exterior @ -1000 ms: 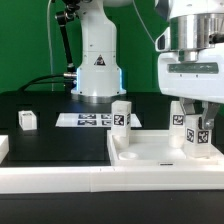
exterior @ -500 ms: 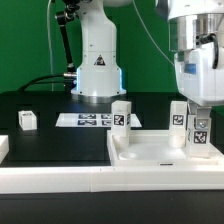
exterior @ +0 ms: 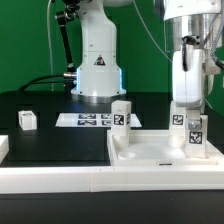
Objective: Assemble square table
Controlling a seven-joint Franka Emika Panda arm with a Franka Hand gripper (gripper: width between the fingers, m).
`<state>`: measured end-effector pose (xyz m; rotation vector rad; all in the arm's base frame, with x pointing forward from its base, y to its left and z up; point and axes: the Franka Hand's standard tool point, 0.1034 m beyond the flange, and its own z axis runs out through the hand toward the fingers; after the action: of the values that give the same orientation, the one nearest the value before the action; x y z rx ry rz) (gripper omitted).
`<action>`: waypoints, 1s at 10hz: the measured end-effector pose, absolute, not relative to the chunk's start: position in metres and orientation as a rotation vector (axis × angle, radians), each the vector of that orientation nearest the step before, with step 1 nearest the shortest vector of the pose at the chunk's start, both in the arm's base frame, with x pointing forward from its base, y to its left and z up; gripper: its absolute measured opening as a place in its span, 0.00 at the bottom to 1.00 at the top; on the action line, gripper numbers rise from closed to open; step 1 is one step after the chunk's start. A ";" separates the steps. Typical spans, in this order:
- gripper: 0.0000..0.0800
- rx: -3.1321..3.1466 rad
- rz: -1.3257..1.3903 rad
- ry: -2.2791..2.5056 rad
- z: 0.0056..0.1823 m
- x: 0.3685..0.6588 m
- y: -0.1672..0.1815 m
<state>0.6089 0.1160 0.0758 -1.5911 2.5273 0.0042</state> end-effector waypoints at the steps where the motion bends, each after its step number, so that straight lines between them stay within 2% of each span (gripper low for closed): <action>1: 0.36 -1.633 -0.002 2.499 0.076 0.609 0.116; 2: 0.48 -1.659 -0.005 2.482 0.075 0.609 0.116; 3: 0.48 -1.680 -0.007 2.469 0.075 0.609 0.116; 4: 0.73 -1.795 -0.017 2.390 0.075 0.609 0.115; 5: 0.79 -1.921 -0.012 2.302 0.074 0.607 0.116; 10: 0.81 -2.420 -0.041 1.786 0.074 0.606 0.120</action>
Offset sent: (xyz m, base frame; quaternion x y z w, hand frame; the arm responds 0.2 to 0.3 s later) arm -0.0006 0.0007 -0.0018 -0.0234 -0.0168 -0.0970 0.9949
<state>0.6061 0.1203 0.0739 -2.4203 1.7857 -0.0409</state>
